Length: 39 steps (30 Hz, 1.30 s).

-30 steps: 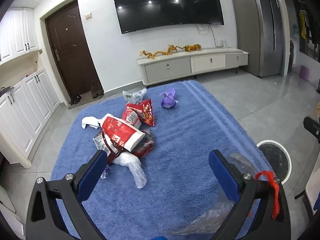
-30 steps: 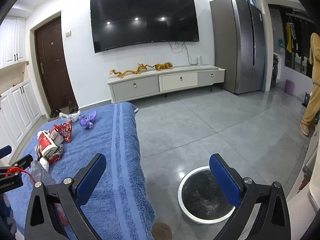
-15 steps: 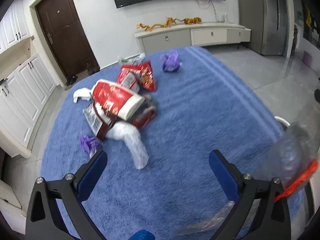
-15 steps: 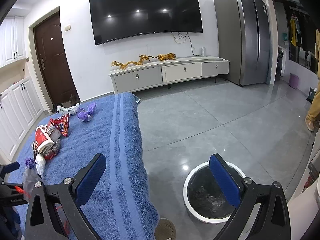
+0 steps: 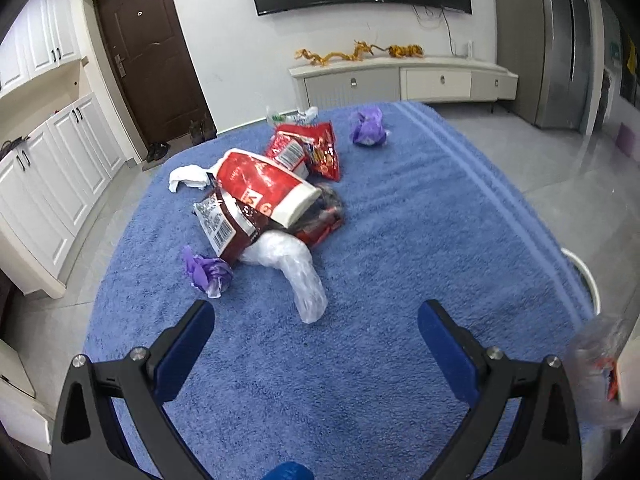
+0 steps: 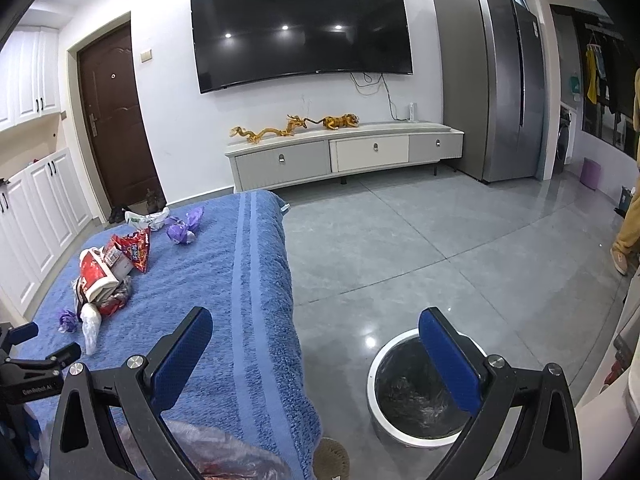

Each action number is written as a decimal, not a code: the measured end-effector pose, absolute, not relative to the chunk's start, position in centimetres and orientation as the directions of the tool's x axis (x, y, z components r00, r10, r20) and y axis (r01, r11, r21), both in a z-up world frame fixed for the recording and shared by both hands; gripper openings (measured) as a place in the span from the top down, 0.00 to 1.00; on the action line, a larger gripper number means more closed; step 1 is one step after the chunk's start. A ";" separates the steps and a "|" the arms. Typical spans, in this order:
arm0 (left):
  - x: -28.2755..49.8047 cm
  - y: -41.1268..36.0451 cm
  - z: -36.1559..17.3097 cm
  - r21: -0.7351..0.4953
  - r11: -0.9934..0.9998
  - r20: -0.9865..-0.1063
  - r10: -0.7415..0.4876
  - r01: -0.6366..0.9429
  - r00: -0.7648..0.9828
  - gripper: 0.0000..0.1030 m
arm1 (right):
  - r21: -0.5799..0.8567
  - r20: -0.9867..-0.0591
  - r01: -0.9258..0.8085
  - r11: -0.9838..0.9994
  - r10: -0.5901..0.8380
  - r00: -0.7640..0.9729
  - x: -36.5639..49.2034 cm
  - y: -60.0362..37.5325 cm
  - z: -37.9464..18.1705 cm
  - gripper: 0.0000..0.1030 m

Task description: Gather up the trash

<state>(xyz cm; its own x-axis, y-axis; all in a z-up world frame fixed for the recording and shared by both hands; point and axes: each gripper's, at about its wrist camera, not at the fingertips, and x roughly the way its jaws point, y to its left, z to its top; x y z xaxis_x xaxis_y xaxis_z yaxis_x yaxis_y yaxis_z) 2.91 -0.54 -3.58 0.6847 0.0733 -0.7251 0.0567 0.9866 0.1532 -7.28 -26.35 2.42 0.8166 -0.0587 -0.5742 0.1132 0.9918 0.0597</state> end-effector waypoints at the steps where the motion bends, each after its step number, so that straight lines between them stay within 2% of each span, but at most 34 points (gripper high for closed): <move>1: 2.7 -0.5 -3.3 0.144 0.988 -0.722 0.065 0.057 0.689 0.01 | 0.060 -0.572 0.111 0.992 -0.057 0.819 -7.4 -26.3 2.5 0.00; 10: 0.7 -0.3 -0.4 0.101 0.994 -0.658 0.033 0.045 0.752 0.01 | 0.066 -0.536 0.093 0.993 -0.043 0.843 -9.1 -26.0 3.8 0.00; 29: -5.7 -2.6 4.1 0.120 0.990 -0.506 0.003 0.067 0.862 0.01 | 0.077 -0.449 0.104 0.992 -0.059 0.891 -14.8 -26.6 6.4 0.00; 39: -7.7 0.2 6.1 0.072 0.997 -0.440 0.033 -0.001 0.898 0.01 | 0.093 -0.402 0.093 0.991 -0.048 0.914 -16.5 -26.7 7.1 0.00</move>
<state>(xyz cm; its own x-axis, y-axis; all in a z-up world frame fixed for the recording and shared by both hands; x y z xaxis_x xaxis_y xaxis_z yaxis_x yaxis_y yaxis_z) -7.71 0.24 6.12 0.8976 0.0332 -0.4395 -0.0014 0.9974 0.0725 -16.51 -26.65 7.09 0.9144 -0.0483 -0.4020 0.0933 0.9913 0.0932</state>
